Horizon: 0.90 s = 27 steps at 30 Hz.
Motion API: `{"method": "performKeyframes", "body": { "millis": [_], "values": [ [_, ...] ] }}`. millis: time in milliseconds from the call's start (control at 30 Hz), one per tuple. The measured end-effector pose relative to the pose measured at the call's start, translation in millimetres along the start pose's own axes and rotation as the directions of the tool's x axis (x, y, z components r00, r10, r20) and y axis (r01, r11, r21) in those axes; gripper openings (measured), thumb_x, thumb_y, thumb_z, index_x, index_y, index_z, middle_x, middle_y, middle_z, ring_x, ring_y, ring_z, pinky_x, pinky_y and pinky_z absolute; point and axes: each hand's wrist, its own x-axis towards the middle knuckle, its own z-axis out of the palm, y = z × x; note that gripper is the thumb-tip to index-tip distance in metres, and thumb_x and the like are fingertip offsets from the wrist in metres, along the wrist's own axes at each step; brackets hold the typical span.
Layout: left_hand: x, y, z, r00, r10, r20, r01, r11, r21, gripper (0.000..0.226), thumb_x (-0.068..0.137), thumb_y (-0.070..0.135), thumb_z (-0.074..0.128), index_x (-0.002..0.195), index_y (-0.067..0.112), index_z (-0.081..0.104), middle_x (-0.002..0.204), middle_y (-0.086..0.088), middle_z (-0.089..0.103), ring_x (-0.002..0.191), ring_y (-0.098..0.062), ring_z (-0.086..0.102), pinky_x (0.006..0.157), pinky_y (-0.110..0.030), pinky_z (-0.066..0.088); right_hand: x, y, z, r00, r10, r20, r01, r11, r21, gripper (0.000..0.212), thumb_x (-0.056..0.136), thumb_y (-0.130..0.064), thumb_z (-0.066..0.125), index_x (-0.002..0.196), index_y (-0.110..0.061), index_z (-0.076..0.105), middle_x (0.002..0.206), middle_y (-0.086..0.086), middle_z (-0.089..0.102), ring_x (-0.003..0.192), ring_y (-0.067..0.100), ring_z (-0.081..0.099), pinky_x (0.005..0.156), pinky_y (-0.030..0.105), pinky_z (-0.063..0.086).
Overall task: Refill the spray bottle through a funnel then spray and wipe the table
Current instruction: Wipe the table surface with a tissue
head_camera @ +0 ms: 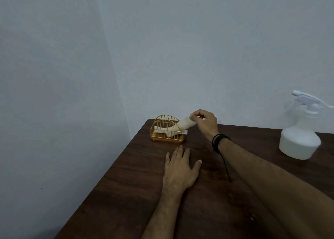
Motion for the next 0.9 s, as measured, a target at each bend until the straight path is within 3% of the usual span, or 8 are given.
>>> {"method": "performKeyframes", "body": {
  "millis": [200,367,533,633,700,767,833,900],
  "values": [
    [-0.2,1.7,-1.7,1.0,-0.001,-0.005,0.001,1.0,-0.012,0.072,0.095,0.065,0.036,0.155,0.026,0.029,0.165,-0.002,0.018,0.153,-0.016,0.01,0.124,-0.046,0.001,2.9,-25.0,-30.1,0.996,0.094,0.005,-0.092,0.963,0.252,0.021,0.093,-0.011,0.056,0.074,-0.015,0.061,0.081,-0.002,0.06,0.085,0.016,0.055,0.075,0.03,0.047],
    [-1.0,3.2,-5.1,1.0,-0.007,-0.003,0.007,0.999,-0.038,0.071,0.094,0.064,0.04,0.153,0.024,0.032,0.163,-0.002,0.025,0.152,-0.016,0.017,0.125,-0.047,0.006,-15.1,-54.9,-67.3,0.981,0.143,0.13,-0.173,0.948,0.266,0.022,0.097,-0.01,0.057,0.077,-0.015,0.062,0.082,0.001,0.06,0.08,0.018,0.057,0.073,0.032,0.05],
    [-16.1,9.6,-17.2,0.978,0.021,-0.208,-0.084,0.95,-0.301,0.059,0.097,0.058,0.045,0.144,0.021,0.048,0.147,0.001,0.051,0.135,-0.014,0.046,0.115,-0.044,0.037,-63.4,-75.4,-106.2,0.894,0.3,0.332,-0.366,0.917,0.158,0.01,0.099,-0.01,0.06,0.09,-0.01,0.063,0.081,0.005,0.064,0.068,0.012,0.06,0.055,0.02,0.054],
    [-36.5,19.3,-25.6,0.975,-0.056,-0.216,-0.09,0.788,-0.609,0.047,0.096,0.058,0.046,0.132,0.03,0.059,0.131,0.007,0.063,0.123,-0.01,0.057,0.1,-0.028,0.047,-89.8,-83.5,-121.6,0.866,0.341,0.366,-0.428,0.884,0.189,0.002,0.097,-0.005,0.064,0.098,-0.005,0.063,0.09,0.01,0.067,0.073,0.015,0.066,0.055,0.02,0.057],
    [-53.8,30.8,-31.4,0.985,-0.087,-0.148,-0.067,0.597,-0.799,0.052,0.088,0.068,0.048,0.126,0.035,0.061,0.119,0.01,0.069,0.113,-0.009,0.064,0.097,-0.03,0.051,-103.5,-87.6,-127.5,0.859,0.367,0.358,-0.464,0.853,0.24,0.013,0.093,0.0,0.067,0.105,-0.003,0.061,0.096,0.012,0.066,0.077,0.016,0.068,0.055,0.021,0.058],
    [-69.0,43.5,-32.8,0.994,-0.041,-0.105,-0.069,0.52,-0.851,0.065,0.076,0.077,0.058,0.127,0.037,0.061,0.116,0.012,0.069,0.109,-0.006,0.066,0.096,-0.035,0.054,-117.5,-93.7,-130.3,0.851,0.393,0.347,-0.493,0.827,0.272,0.023,0.091,0.003,0.069,0.11,-0.002,0.058,0.099,0.012,0.066,0.078,0.017,0.069,0.056,0.022,0.06],
    [-84.4,59.8,-34.9,0.992,0.03,-0.12,-0.117,0.534,-0.837,0.07,0.067,0.07,0.072,0.127,0.034,0.06,0.114,0.014,0.069,0.106,-0.002,0.065,0.091,-0.026,0.056,-131.6,-100.3,-129.3,0.842,0.399,0.364,-0.511,0.807,0.297,0.03,0.09,0.005,0.07,0.115,-0.001,0.056,0.099,0.012,0.066,0.078,0.016,0.07,0.059,0.024,0.061],
    [-95.3,77.0,-35.2,0.983,0.035,-0.183,-0.162,0.648,-0.744,0.054,0.072,0.058,0.078,0.117,0.032,0.064,0.104,0.016,0.069,0.097,0.004,0.064,0.08,-0.018,0.054,-145.2,-107.7,-126.5,0.839,0.387,0.383,-0.509,0.807,0.3,0.033,0.089,0.003,0.071,0.117,-0.002,0.056,0.098,0.011,0.067,0.077,0.016,0.07,0.064,0.029,0.064]
  ]
}}
